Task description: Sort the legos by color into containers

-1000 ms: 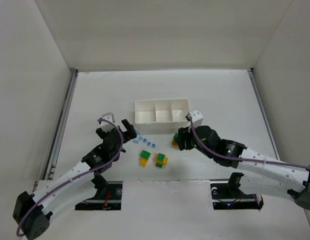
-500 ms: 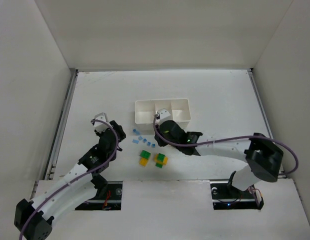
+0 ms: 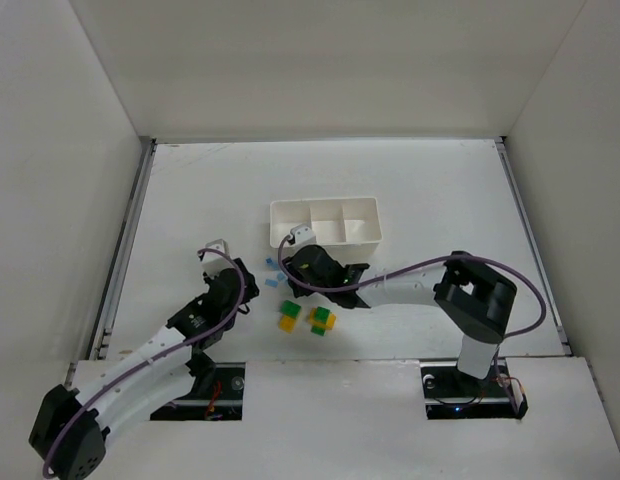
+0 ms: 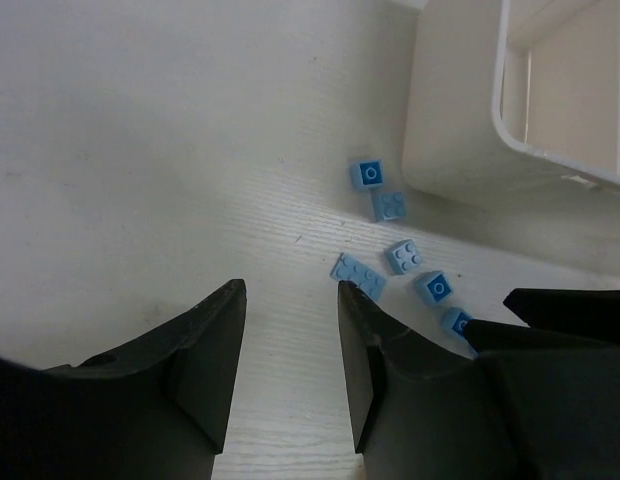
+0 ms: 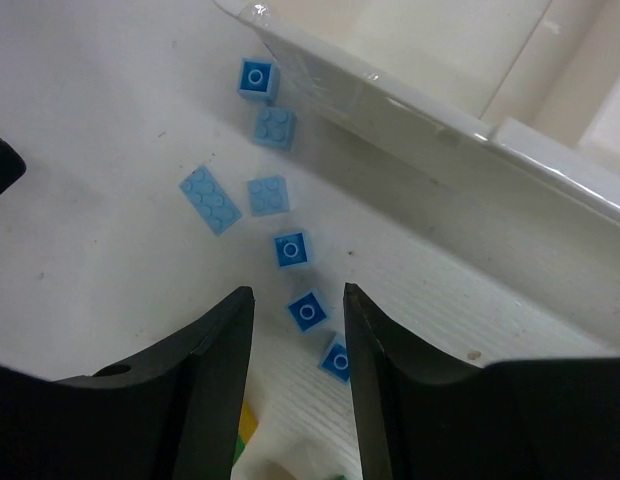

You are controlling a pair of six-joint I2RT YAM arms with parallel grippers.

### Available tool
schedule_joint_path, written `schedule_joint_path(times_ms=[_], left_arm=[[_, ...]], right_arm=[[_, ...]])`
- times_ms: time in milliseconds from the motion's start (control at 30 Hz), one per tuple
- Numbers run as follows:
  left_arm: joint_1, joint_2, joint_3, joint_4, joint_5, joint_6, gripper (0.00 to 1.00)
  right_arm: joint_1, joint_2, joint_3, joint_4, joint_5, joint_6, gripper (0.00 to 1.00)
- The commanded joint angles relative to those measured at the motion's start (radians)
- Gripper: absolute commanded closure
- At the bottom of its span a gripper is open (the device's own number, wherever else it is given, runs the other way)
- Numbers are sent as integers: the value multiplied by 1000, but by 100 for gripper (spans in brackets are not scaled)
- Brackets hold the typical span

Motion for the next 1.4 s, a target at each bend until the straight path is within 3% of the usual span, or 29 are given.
schedule_joint_path(times_ms=[0, 367, 700, 1067, 1367], left_arm=[[1, 21, -12, 48, 15, -36, 61], [12, 110, -46, 143, 56, -68, 61], [43, 141, -40, 156, 101, -60, 62], [0, 289, 0, 245, 116, -51, 62], [-39, 371, 35, 257, 82, -42, 59]], right_arm=[[10, 38, 61, 81, 1, -7, 53], [17, 136, 127, 78, 15, -49, 54], [18, 144, 138, 46, 30, -40, 85], [24, -180, 47, 58, 19, -56, 84], [-92, -9, 260, 61, 45, -90, 82]])
